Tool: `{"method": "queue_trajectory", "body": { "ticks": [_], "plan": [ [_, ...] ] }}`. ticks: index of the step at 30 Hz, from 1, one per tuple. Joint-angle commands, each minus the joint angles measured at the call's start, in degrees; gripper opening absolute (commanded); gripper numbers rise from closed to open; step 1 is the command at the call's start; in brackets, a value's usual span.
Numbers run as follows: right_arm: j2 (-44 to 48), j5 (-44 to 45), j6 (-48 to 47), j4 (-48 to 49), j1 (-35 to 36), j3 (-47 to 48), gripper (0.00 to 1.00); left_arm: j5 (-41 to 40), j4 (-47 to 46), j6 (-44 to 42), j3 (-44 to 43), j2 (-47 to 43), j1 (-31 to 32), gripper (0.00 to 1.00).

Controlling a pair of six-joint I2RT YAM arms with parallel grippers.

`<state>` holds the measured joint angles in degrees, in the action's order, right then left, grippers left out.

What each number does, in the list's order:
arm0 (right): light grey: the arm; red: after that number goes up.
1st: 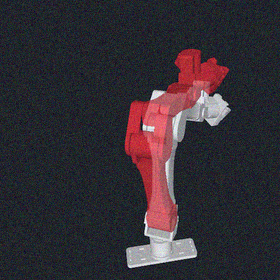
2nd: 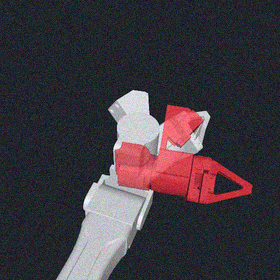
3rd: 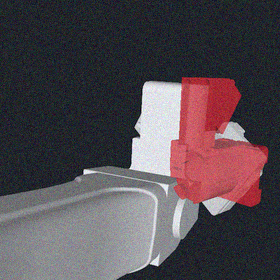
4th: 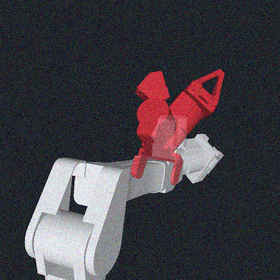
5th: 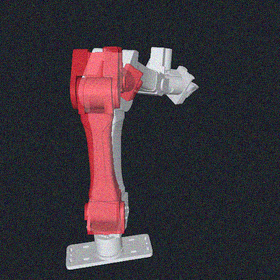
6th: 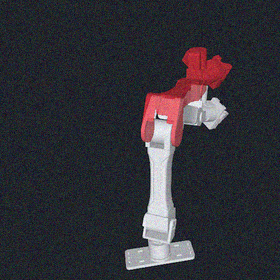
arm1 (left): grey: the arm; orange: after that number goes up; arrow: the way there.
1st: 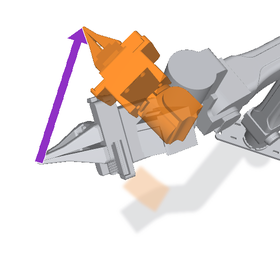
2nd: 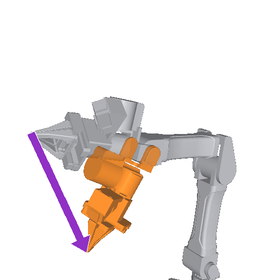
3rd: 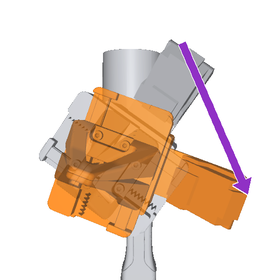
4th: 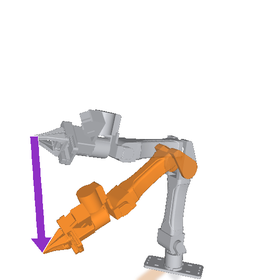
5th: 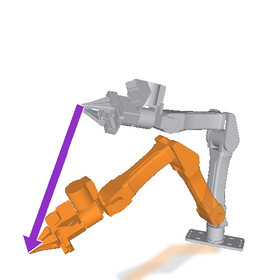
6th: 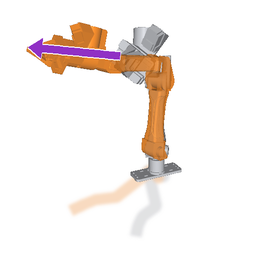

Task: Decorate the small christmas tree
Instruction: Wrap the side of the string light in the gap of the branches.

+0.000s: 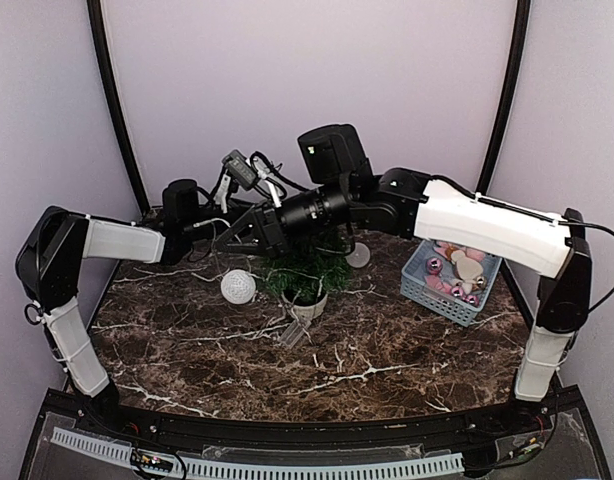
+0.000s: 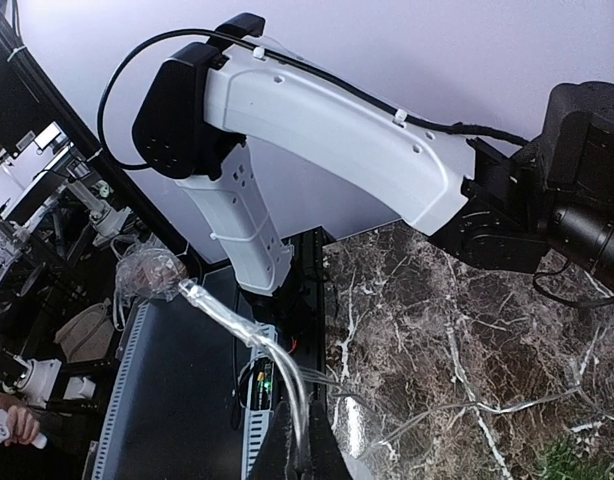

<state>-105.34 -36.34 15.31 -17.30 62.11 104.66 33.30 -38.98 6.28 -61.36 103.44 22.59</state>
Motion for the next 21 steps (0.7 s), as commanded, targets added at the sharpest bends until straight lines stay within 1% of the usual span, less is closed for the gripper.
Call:
{"method": "queue_trajectory", "body": {
  "ticks": [1,3,5,7,8,9,11,16,21],
  "plan": [
    [3.93,-2.05,-0.37,0.5,0.28,0.37,0.0,0.61,-2.03,-0.19,3.33,-5.72,-0.28,0.33],
    [4.96,-3.04,-0.49,0.58,0.26,-0.08,0.0,-0.05,-2.15,-0.26,4.88,-6.87,-0.3,0.33],
    [6.02,-4.73,-1.14,0.22,0.38,-0.49,0.0,-0.56,-2.0,-0.06,6.2,-8.32,-0.32,0.35],
    [7.21,-6.72,-2.23,-0.75,0.32,-0.87,0.0,-1.19,-1.66,0.28,7.52,-9.44,-0.31,0.41],
    [7.93,-7.18,-2.92,-1.48,0.38,-0.98,0.0,-1.38,-1.69,0.7,8.08,-9.86,-0.28,0.47],
    [8.58,-7.21,-3.67,-2.47,0.37,-1.13,0.0,-1.74,-1.95,0.9,9.28,-10.65,-0.27,0.5],
    [9.67,-6.44,-5.07,-4.67,0.26,-1.14,0.0,-2.38,-2.48,1.49,11.37,-11.95,-0.27,0.54],
    [10.85,-4.11,-6.29,-6.77,0.24,-1.86,0.0,-5.1,-1.76,2.67,16.02,-15.44,-0.27,0.58],
    [10.72,-4.36,-6.14,-6.57,0.26,-2.15,0.0,-12.34,-0.43,5.25,20.57,-21.82,-0.26,0.62]
  ]
}}
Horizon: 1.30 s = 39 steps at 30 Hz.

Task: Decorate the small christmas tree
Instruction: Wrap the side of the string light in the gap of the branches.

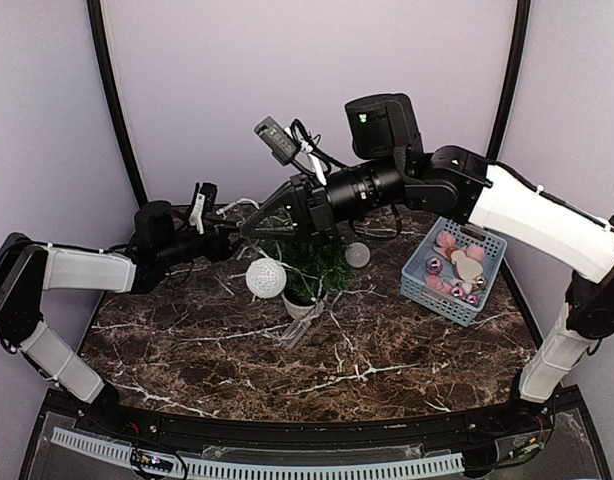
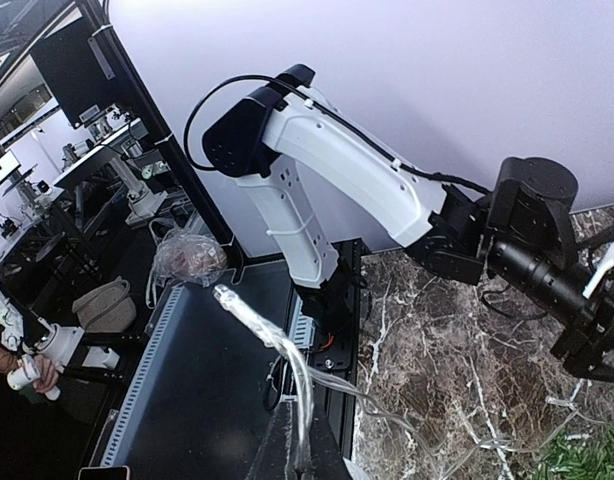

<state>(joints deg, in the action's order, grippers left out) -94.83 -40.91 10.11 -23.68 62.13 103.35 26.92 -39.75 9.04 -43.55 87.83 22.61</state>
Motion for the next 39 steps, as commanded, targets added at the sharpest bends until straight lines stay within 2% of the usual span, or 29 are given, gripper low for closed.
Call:
{"method": "queue_trajectory", "body": {
  "ticks": [1,4,6,13,17,20,26,32,39],
  "plan": [
    [0.17,0.29,-0.96,-0.06,0.24,-1.13,0.0,-8.05,1.57,3.1,3.51,-8.26,-0.29,0.63],
    [-0.53,-0.33,-0.89,-0.25,0.27,-2.05,0.0,-10.56,5.17,6.56,3.83,-12.18,-0.29,0.64],
    [-0.78,-0.76,-0.36,-0.27,0.26,-3.53,0.0,-9.22,8.22,9.16,2.68,-14.33,-0.29,0.64],
    [0.5,-0.36,2.88,2.43,0.22,-10.75,0.0,4.27,14.17,17.23,-2.39,-14.35,0.9,0.64],
    [2.19,0.7,5.27,5.3,0.12,-15.19,0.0,7.57,17.67,17.14,-3.83,-12.85,3.07,0.64],
    [3.69,0.61,7.15,8.09,-0.32,-18.4,0.0,9.08,16.39,18.19,-1.99,-13.15,4.51,0.64],
    [6.22,0.12,10.31,12.62,-1.72,-24.36,0.0,9.36,15.54,19.27,-2.49,-12.48,5.67,0.62],
    [9.19,0.84,12.85,15.93,-2.44,-28.72,0.0,4.72,17.54,22.06,-8.72,-9.6,5.69,0.57],
    [12.82,0.3,14.85,16.71,-2.94,-32.55,0.0,3.02,19.14,26.99,-15.6,-4.24,5.69,0.6]
  ]
}}
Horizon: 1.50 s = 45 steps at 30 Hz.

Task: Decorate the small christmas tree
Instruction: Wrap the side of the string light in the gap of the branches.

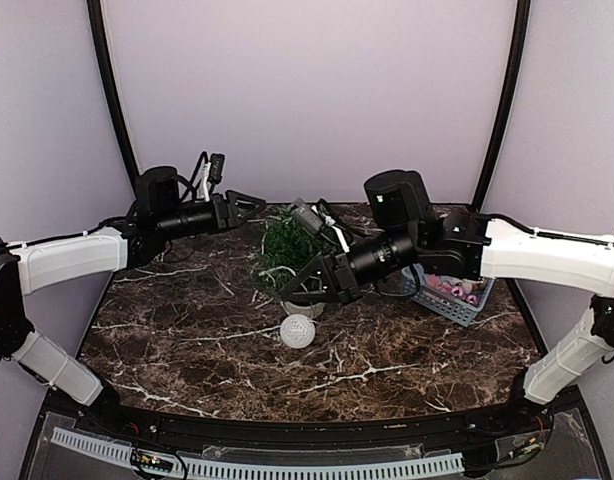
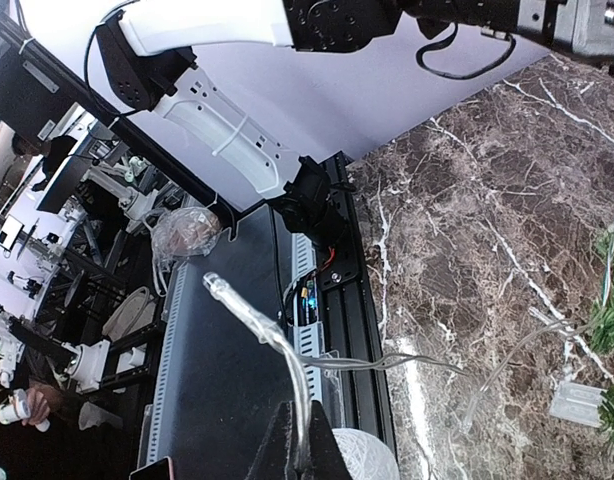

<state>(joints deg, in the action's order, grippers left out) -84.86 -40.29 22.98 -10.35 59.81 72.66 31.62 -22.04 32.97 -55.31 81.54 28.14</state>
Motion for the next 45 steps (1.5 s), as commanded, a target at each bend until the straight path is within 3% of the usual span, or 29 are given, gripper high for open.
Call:
{"method": "queue_trajectory", "body": {
  "ticks": [1,5,8,12,17,25,31,36,45],
  "plan": [
    [3.38,-0.27,2.24,3.28,-0.63,-2.42,0.0,-2.18,2.06,3.44,-4.37,3.15,0.16,0.61],
    [5.2,0.62,3.24,3.79,-0.7,-4.47,0.0,-0.88,3.63,4.73,-7.38,6.61,0.16,0.6],
    [5.98,1.14,3.6,4.87,-0.74,-5.8,0.0,2.19,-0.01,5.84,-6.67,7.48,0.16,0.52],
    [6.33,0.77,3.99,6.2,-0.9,-6.64,0.0,1.79,-8.86,5.1,0.25,3.69,0.16,0.59],
    [6.49,0.22,3.91,6.46,-1.08,-6.74,0.0,-3.39,-5.4,-6.57,4.49,-0.93,0.23,0.67],
    [7.03,0.21,4.47,7.88,-1.1,-7.61,0.0,-1.88,-3.35,-17.49,4.65,-2.59,1.53,0.7],
    [7.84,0.3,4.79,8.65,-1.1,-8.43,0.0,-0.74,-0.57,-20.87,1.84,-0.05,2.73,0.56],
    [7.98,0.26,4.87,9.03,-1.12,-8.71,0.0,-0.58,-0.49,-21.3,0.83,1.15,4.26,0.52],
    [9.5,4.43,3.76,6.03,-1.26,-8.66,0.0,-8.66,0.89,-19.82,2.03,0.47,4.38,0.34]
  ]
}}
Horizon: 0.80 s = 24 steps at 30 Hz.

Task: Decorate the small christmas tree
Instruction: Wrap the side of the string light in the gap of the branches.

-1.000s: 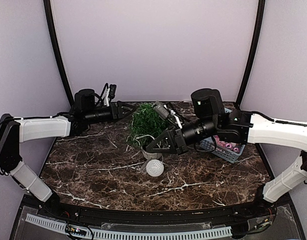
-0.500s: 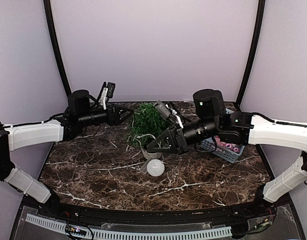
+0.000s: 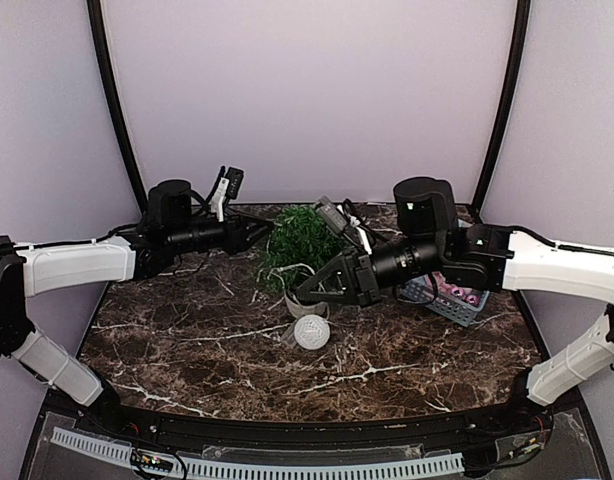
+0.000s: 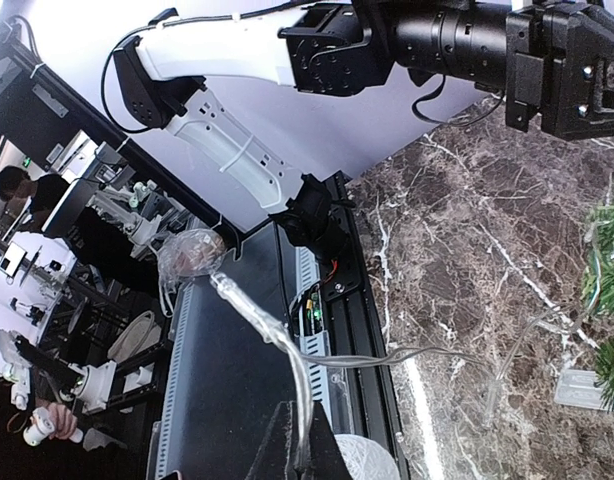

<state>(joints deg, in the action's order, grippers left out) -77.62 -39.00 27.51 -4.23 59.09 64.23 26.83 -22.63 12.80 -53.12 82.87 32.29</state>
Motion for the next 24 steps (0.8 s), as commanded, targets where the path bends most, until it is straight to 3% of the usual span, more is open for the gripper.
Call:
{"method": "queue_trajectory", "body": {
  "ticks": [1,6,10,15,24],
  "plan": [
    [2.81,4.84,-0.79,-0.53,-0.66,-0.24,0.0,-4.24,1.41,0.54,-0.02,-1.0,0.23,0.34],
    [6.91,15.97,-0.96,-3.27,-1.92,0.78,0.0,-6.28,1.26,1.08,1.1,-2.18,0.23,0.34],
    [9.76,21.37,-1.29,-4.44,-3.44,1.47,0.0,-6.23,0.86,0.82,1.48,-3.67,0.23,0.46],
    [9.85,19.15,-1.75,-5.55,-3.74,2.47,0.0,-6.4,0.71,0.35,2.31,-5.46,0.23,0.55],
    [6.08,6.1,-1.31,1.38,-2.18,3.04,0.0,-5.96,0.28,0.84,3.94,-7.22,0.23,0.57]
  ]
}}
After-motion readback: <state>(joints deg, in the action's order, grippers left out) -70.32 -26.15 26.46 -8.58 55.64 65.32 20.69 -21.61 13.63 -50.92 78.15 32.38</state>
